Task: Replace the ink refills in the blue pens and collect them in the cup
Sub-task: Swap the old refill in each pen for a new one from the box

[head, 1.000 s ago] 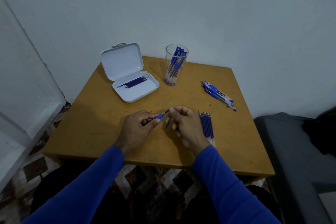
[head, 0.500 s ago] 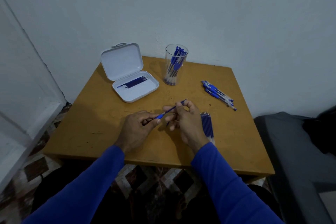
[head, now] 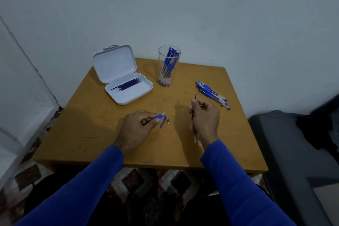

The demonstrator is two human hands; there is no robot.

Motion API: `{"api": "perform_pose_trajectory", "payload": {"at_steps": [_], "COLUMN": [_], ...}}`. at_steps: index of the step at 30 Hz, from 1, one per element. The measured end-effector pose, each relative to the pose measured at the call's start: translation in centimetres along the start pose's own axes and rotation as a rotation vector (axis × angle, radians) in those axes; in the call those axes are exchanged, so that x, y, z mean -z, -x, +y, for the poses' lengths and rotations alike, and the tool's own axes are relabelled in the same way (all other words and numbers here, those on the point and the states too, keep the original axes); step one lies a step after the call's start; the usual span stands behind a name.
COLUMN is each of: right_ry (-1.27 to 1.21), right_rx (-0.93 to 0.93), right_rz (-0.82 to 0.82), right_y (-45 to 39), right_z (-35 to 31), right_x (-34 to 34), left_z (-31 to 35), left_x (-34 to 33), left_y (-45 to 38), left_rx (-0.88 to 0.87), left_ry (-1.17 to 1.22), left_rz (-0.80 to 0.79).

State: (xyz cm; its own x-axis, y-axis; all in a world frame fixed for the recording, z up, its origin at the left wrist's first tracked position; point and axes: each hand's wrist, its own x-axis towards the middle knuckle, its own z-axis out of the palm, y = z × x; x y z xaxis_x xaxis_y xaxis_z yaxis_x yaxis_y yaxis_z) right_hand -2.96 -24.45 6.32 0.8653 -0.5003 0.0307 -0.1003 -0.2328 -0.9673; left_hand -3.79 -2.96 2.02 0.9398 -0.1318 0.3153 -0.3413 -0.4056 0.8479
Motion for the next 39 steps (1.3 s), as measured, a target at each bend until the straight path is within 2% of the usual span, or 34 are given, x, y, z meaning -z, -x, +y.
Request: {"api": "perform_pose_trajectory", "payload": {"at_steps": [4,10,14,21,27,39], "right_ry": [0.263,0.484,0.538,0.652,0.871,0.929], "right_rx": [0.042,-0.033,-0.083,-0.041,0.008,0.014], "right_rz": [0.039,0.025,0.004,-0.036,-0.092,-0.121], "right_y": [-0.5,-1.2,-1.4,-0.9,0.2,0.4], "right_z": [1.2,3.4,4.6,4.7,4.1,3.4], "right_x": [2.2,4.7,4.8,4.4,3.7,3.2], "left_z": [0.5,0.9,0.8,0.5,0.5,0.4], "left_x": [-1.1,-2.6,-3.1,-3.0,-3.0,-3.0], "left_y": [-0.3,-0.3,-0.1,0.0,0.1,0.1], "left_rx": [-0.016,0.0,-0.016,-0.016,-0.013,-0.003], "left_ry": [0.026,0.033,0.004,-0.004,-0.005,0.011], "left_rz": [-0.017,-0.024,-0.012,-0.002,-0.001,-0.001]}}
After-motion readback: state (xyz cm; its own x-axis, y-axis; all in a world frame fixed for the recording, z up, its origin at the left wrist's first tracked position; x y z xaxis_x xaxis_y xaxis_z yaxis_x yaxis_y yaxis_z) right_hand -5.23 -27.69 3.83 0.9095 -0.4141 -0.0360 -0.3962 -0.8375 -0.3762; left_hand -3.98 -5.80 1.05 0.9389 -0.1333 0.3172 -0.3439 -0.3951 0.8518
